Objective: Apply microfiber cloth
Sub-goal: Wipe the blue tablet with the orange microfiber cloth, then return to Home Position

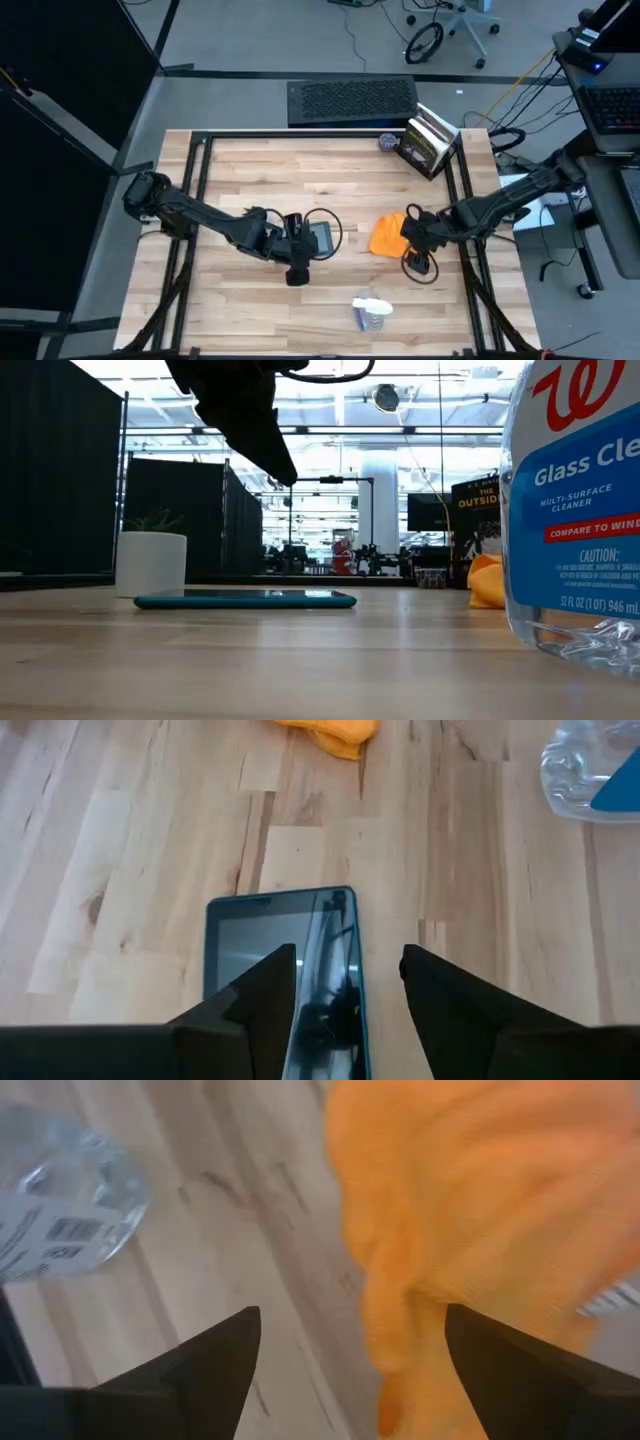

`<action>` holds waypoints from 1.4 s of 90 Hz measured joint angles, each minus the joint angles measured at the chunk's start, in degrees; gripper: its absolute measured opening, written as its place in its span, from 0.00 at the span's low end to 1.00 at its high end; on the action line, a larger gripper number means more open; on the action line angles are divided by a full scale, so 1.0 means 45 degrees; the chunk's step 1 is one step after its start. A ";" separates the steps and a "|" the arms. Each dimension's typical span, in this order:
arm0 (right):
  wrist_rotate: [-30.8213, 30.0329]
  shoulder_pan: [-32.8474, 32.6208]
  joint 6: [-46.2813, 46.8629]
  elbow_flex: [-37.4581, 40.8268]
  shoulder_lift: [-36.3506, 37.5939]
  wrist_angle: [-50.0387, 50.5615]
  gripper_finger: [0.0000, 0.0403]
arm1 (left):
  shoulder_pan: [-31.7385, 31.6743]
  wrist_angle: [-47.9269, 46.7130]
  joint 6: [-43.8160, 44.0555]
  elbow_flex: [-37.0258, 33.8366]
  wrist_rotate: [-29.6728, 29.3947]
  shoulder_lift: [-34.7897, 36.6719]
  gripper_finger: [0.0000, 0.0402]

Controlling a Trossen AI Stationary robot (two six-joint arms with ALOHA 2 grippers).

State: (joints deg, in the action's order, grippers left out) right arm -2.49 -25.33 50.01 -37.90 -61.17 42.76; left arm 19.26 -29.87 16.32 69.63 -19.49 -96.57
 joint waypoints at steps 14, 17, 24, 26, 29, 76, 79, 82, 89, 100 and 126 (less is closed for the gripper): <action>-0.2429 -0.2128 0.1186 0.0598 -0.0005 -0.1446 0.74 | 0.0277 -0.0004 0.0316 0.0000 0.0049 0.0000 0.41; -0.2947 -0.2570 0.1391 0.0625 -0.0010 -0.1577 0.74 | 0.0365 0.0006 0.0321 -0.0005 0.0049 0.0050 0.41; -0.4052 -0.3445 0.1624 0.0625 0.0006 -0.1906 0.74 | 0.0454 0.0253 0.0308 -0.0010 0.0029 0.0279 0.41; -0.4392 -0.3634 0.1725 0.0625 0.0018 -0.1879 0.74 | 0.0460 0.0375 0.0311 -0.0010 -0.0018 0.0384 0.41; -0.4905 -0.3878 0.1855 0.0625 0.0057 -0.1817 0.74 | 0.0468 0.0431 0.0306 -0.0010 -0.0105 0.0559 0.41; -0.6108 -0.1193 -0.4180 0.0625 0.4147 -0.1566 0.40 | -0.2018 0.0042 -0.2384 -0.0913 0.1267 0.5500 0.36; -0.5771 -0.0616 -0.4769 0.0625 0.4583 -0.1460 0.35 | -0.2421 0.0037 -0.2386 -0.1180 0.1654 0.5785 0.34; -0.5374 -0.0079 -0.5232 0.0625 0.4999 -0.1344 0.31 | -0.2774 0.0072 -0.2388 -0.1511 0.2006 0.6096 0.31; -0.4279 0.1081 -0.6218 0.0635 0.5895 -0.1204 0.19 | -0.3482 0.0434 -0.2393 -0.2445 0.2699 0.6780 0.25; -0.2845 0.2231 -0.7020 0.1117 0.7552 -0.1452 0.03 | -0.4077 0.1455 -0.2309 -0.4128 0.3437 0.7909 0.14; -0.3113 0.2450 -0.6016 0.2985 1.0883 -0.4064 0.03 | -0.4394 0.2438 -0.0526 -0.6756 0.3080 1.0192 0.01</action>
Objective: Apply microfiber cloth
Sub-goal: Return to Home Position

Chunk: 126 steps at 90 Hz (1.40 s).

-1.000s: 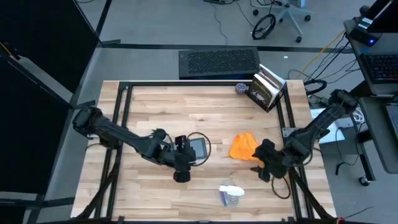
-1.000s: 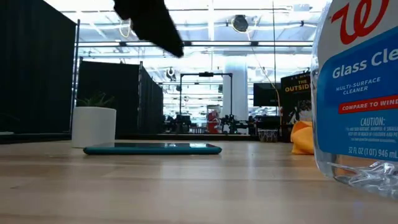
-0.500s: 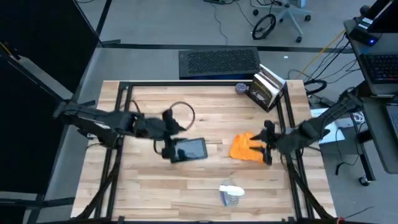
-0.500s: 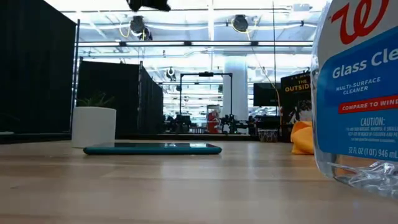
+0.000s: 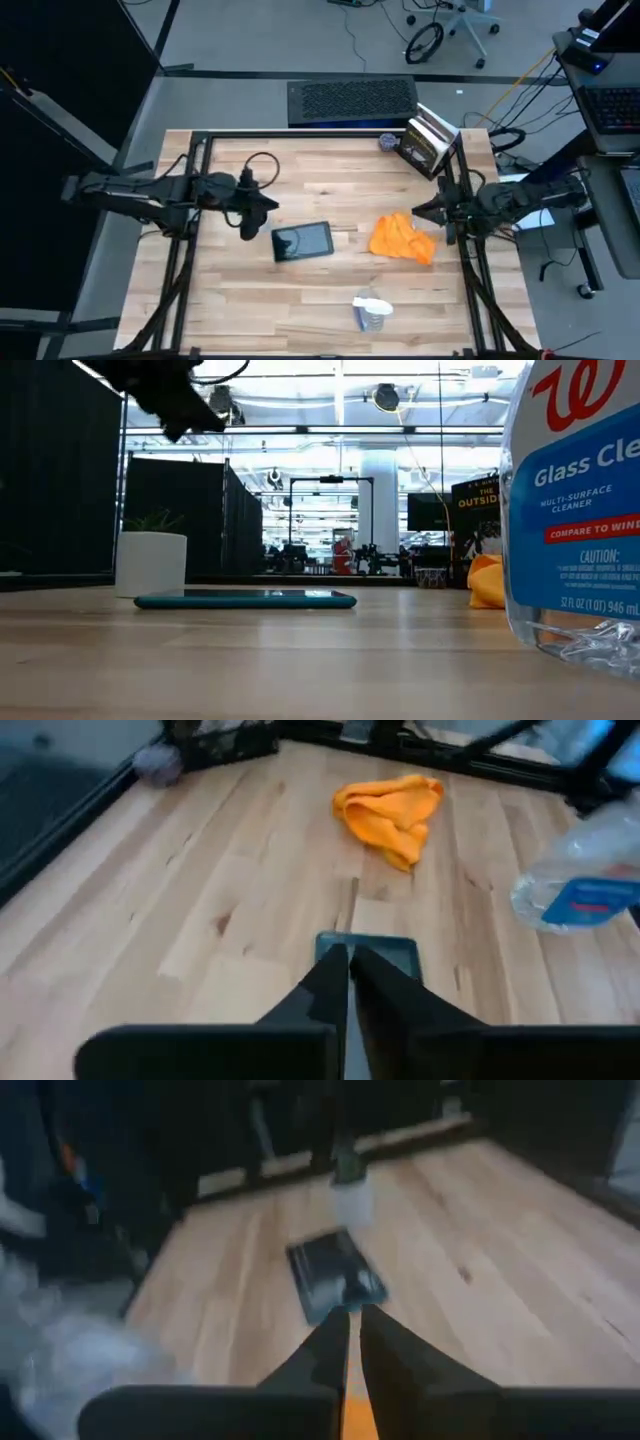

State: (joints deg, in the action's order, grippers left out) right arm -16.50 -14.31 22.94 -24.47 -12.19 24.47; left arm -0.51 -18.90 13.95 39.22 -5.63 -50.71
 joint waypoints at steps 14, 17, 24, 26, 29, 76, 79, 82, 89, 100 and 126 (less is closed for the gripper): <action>0.0174 -0.0016 0.0436 0.0006 0.0240 -0.0397 0.04 | 0.0034 -0.0172 0.1496 -0.0039 -0.0146 0.0082 0.02; 0.0566 -0.0035 -0.0231 0.0091 0.0210 -0.0400 0.04 | 0.0064 -0.0172 0.1566 -0.0039 -0.0151 0.0039 0.02; 0.1268 -0.0107 -0.1770 0.0731 0.0246 -0.1125 0.04 | 0.0210 0.0294 0.0813 -0.0223 -0.0181 -0.0187 0.02; 0.1300 -0.0097 -0.2035 0.1009 0.0291 -0.1602 0.04 | 0.0248 0.0526 0.0552 -0.0362 -0.0185 -0.0225 0.02; 0.1310 -0.0083 -0.2376 0.1415 0.0344 -0.2398 0.04 | 0.0278 0.0911 0.0269 -0.0626 -0.0182 -0.0240 0.02; 0.0688 0.0792 -0.4709 0.4336 0.2541 -0.4556 0.04 | 0.0287 0.4260 -0.1179 -0.3329 0.0529 0.2311 0.02; 0.0705 0.0960 -0.4793 0.4448 0.2643 -0.4570 0.04 | 0.0287 0.4309 -0.1174 -0.3441 0.0529 0.2470 0.02; 0.0714 0.1110 -0.4835 0.4565 0.2697 -0.4538 0.04 | 0.0287 0.4305 -0.1174 -0.3534 0.0529 0.2621 0.02; 0.1101 0.1526 -0.4910 0.4844 0.2651 -0.4700 0.04 | 0.0287 0.4319 -0.1189 -0.3683 0.0542 0.2800 0.02; 0.3189 0.2325 -0.5231 0.5036 0.2542 -0.5034 0.04 | 0.0287 0.4725 -0.1593 -0.3864 0.1488 0.2917 0.02; 0.3673 0.3453 -0.5871 0.5095 0.2289 -0.5096 0.04 | 0.0269 0.8379 -0.1859 -0.6183 0.2312 0.3341 0.02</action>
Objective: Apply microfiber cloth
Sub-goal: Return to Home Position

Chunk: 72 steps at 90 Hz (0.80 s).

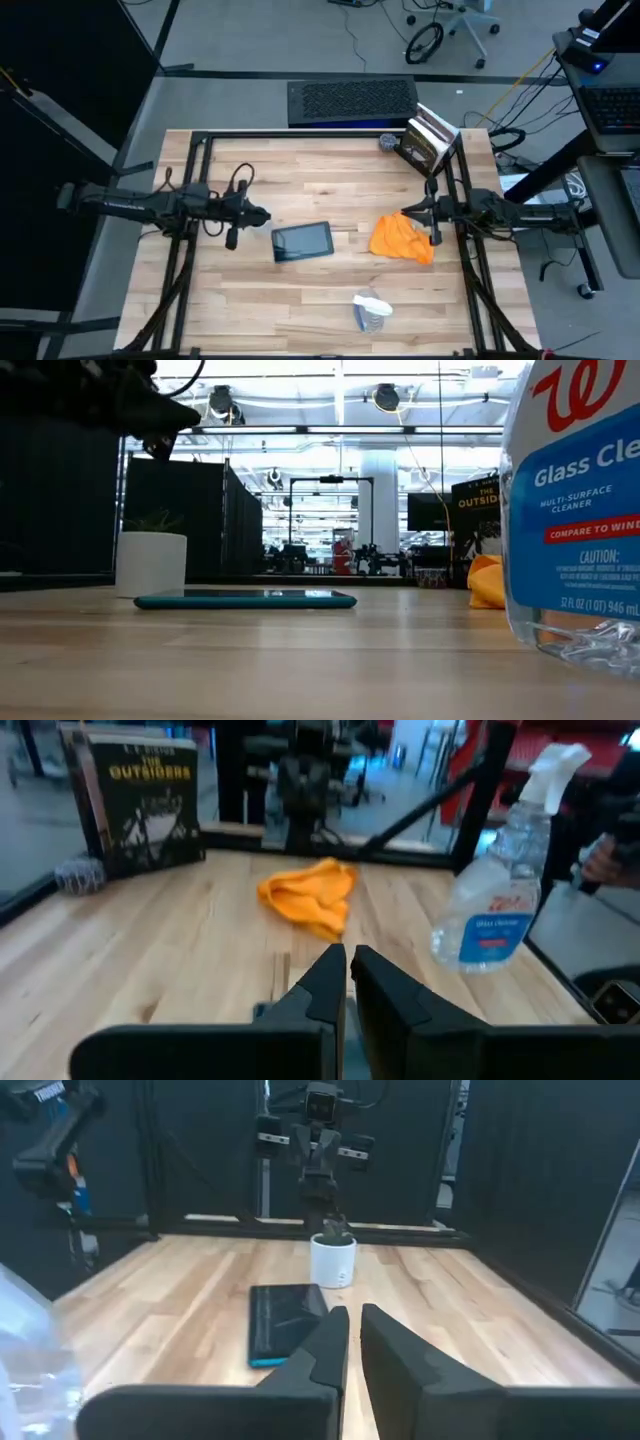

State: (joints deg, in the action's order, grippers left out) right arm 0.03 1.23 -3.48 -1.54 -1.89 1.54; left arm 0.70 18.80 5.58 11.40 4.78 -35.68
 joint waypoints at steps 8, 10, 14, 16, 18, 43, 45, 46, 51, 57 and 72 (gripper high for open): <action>0.0019 -0.0007 -0.0001 0.0000 -0.0280 -0.0010 0.04 | -0.0097 0.0933 0.0157 -0.0920 0.0015 0.0280 0.02; 0.0020 -0.0010 -0.0001 0.0000 -0.0339 -0.0024 0.04 | -0.0134 0.0992 0.0262 -0.1126 0.0010 0.0382 0.02; 0.0026 -0.0010 -0.0001 0.0000 -0.0393 -0.0012 0.04 | -0.0184 0.0924 0.0338 -0.1449 0.0003 0.0546 0.02; 0.0024 -0.0010 -0.0001 0.0000 -0.0412 -0.0018 0.04 | -0.0183 0.0901 0.0335 -0.1574 0.0000 0.0622 0.02; 0.0024 -0.0010 -0.0001 0.0000 -0.0422 -0.0033 0.04 | -0.0186 0.0904 0.0330 -0.1682 -0.0009 0.0701 0.02; 0.0024 -0.0010 -0.0001 0.0000 -0.0427 -0.0028 0.04 | -0.0436 -0.1286 0.0010 -0.2040 -0.0327 0.2661 0.02; 0.0024 -0.0010 -0.0001 0.0000 -0.0427 -0.0024 0.04 | -0.0470 -0.1536 0.0015 -0.2040 -0.0362 0.2856 0.02; 0.0024 -0.0010 -0.0001 0.0000 -0.0427 -0.0024 0.04 | -0.0486 -0.1641 0.0015 -0.2040 -0.0379 0.2953 0.02; 0.0019 -0.0010 -0.0001 0.0000 -0.0427 -0.0027 0.04 | -0.0590 -0.2067 0.0015 -0.2040 -0.0385 0.3498 0.02; 0.0019 -0.0010 -0.0001 0.0000 -0.0427 -0.0028 0.04 | -0.0694 -0.2589 0.0005 -0.2040 -0.0393 0.4154 0.02; 0.0019 -0.0010 -0.0001 0.0000 -0.0427 -0.0028 0.04 | -0.1049 -0.4945 0.0233 -0.2040 -0.0767 0.6206 0.02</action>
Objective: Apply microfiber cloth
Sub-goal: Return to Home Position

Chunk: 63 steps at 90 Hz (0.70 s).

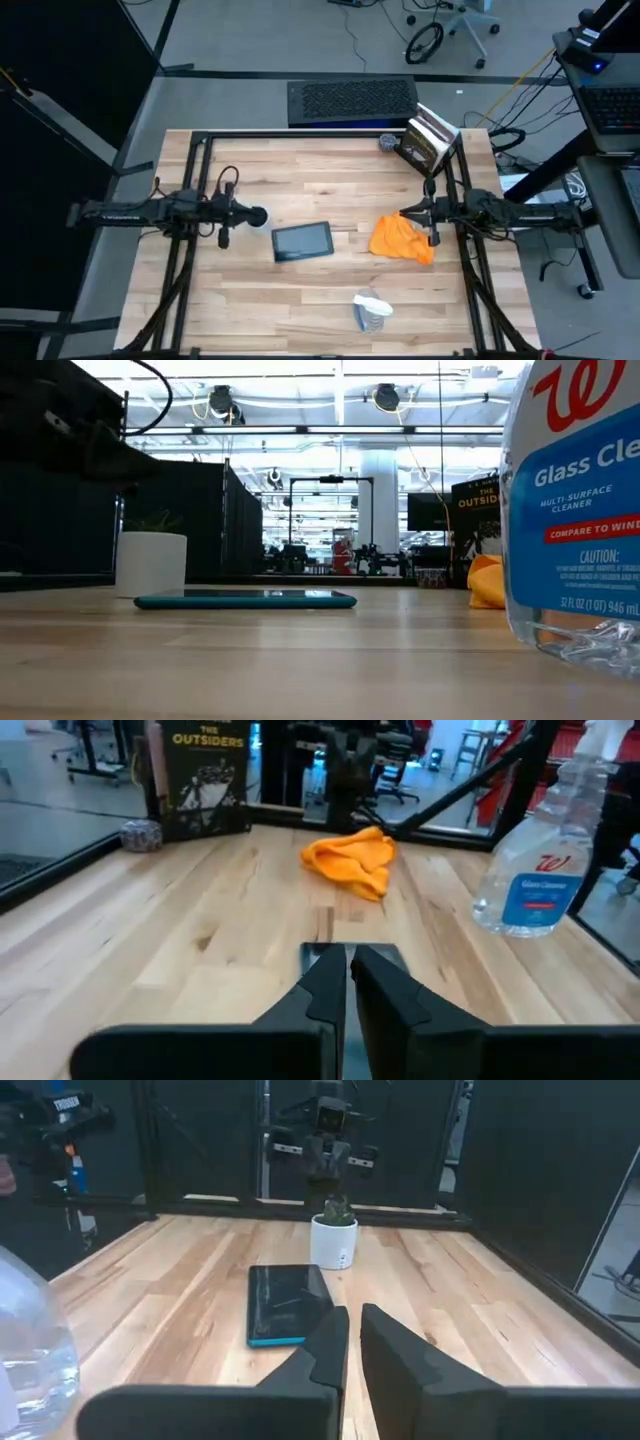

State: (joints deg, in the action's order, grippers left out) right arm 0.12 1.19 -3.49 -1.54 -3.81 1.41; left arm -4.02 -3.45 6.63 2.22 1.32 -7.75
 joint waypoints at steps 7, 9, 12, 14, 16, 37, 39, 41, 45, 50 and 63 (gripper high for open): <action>0.0004 0.0000 -0.0004 -0.0005 -0.0010 0.0006 0.04 | -0.0150 -0.0218 0.0083 0.0027 -0.0318 0.0800 0.02; -0.0001 -0.0005 0.0000 -0.0005 -0.0010 0.0004 0.04 | -0.0162 -0.0226 0.0034 0.0024 -0.0326 0.0992 0.02; -0.0019 0.0000 0.0000 -0.0009 -0.0014 -0.0009 0.04 | -0.0207 -0.0233 -0.0173 0.0024 -0.0326 0.1319 0.02; -0.0010 -0.0004 -0.0004 -0.0010 -0.0019 0.0001 0.04 | -0.0215 -0.0235 -0.0267 0.0024 -0.0321 0.1518 0.02; -0.0018 0.0000 0.0000 -0.0010 -0.0018 0.0003 0.04 | -0.0221 -0.0231 -0.0378 0.0024 -0.0321 0.1699 0.02; -0.0019 -0.0005 -0.0003 -0.0015 -0.0019 -0.0002 0.04 | -0.0260 -0.0237 -0.0496 0.0019 -0.0315 0.1725 0.02; -0.0016 -0.0005 -0.0003 -0.0015 -0.0019 0.0008 0.04 | -0.0260 -0.0242 -0.0577 0.0019 -0.0311 0.1725 0.02; -0.0015 -0.0005 0.0000 -0.0015 -0.0019 0.0014 0.04 | -0.0260 -0.0242 -0.0594 0.0019 -0.0311 0.1725 0.02; -0.0022 -0.0005 0.0000 -0.0015 -0.0019 -0.0004 0.04 | -0.0260 -0.0233 -0.0595 0.0019 -0.0316 0.1725 0.02; -0.0018 -0.0003 0.0000 -0.0015 -0.0019 0.0010 0.04 | -0.0260 -0.0239 -0.0583 0.0019 -0.0311 0.1725 0.02; -0.0011 -0.0005 0.0000 -0.0015 -0.0024 0.0005 0.04 | -0.0260 -0.0243 -0.0583 0.0019 -0.0311 0.1725 0.02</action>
State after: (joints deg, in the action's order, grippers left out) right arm 0.07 1.17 -3.49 -1.61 -3.92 1.43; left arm -5.19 -4.54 4.01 2.31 -0.08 0.01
